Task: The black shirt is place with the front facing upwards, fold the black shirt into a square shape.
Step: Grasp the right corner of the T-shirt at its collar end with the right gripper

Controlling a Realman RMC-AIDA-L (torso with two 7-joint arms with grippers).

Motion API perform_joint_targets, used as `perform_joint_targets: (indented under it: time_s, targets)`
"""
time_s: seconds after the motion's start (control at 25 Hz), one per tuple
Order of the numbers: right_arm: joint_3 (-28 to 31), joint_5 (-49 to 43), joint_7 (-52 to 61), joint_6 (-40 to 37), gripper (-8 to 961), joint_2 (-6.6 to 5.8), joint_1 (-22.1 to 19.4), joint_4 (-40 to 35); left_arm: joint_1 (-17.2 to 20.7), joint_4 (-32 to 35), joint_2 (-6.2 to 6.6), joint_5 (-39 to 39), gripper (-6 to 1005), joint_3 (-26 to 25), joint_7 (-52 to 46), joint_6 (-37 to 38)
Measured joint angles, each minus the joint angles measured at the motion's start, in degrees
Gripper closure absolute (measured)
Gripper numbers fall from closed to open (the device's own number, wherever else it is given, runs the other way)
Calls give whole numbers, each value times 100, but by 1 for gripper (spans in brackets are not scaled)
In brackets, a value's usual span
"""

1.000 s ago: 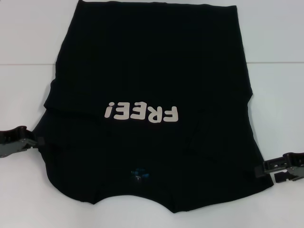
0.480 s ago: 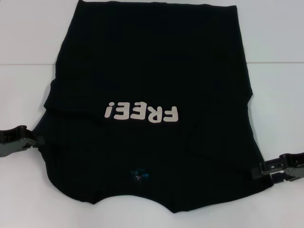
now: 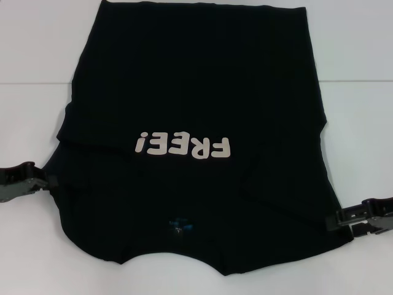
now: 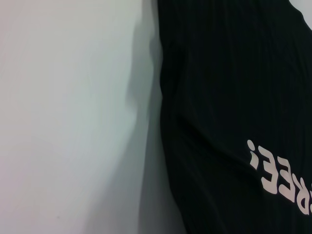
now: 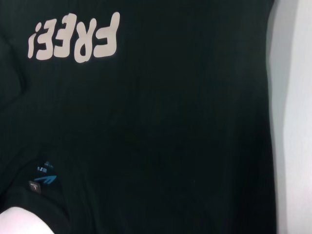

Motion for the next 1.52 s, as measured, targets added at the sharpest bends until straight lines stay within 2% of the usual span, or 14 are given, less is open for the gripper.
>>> perform_joint_targets:
  time_s: [1.0,1.52]
  targets:
    - [-92,20,-41,-22,42,121,128,26,6,0,0,-22,962,0,19,1]
    - [-27,52,-41,-96,42,-27,14,-34,31,0,0,-84,962,0,20,20]
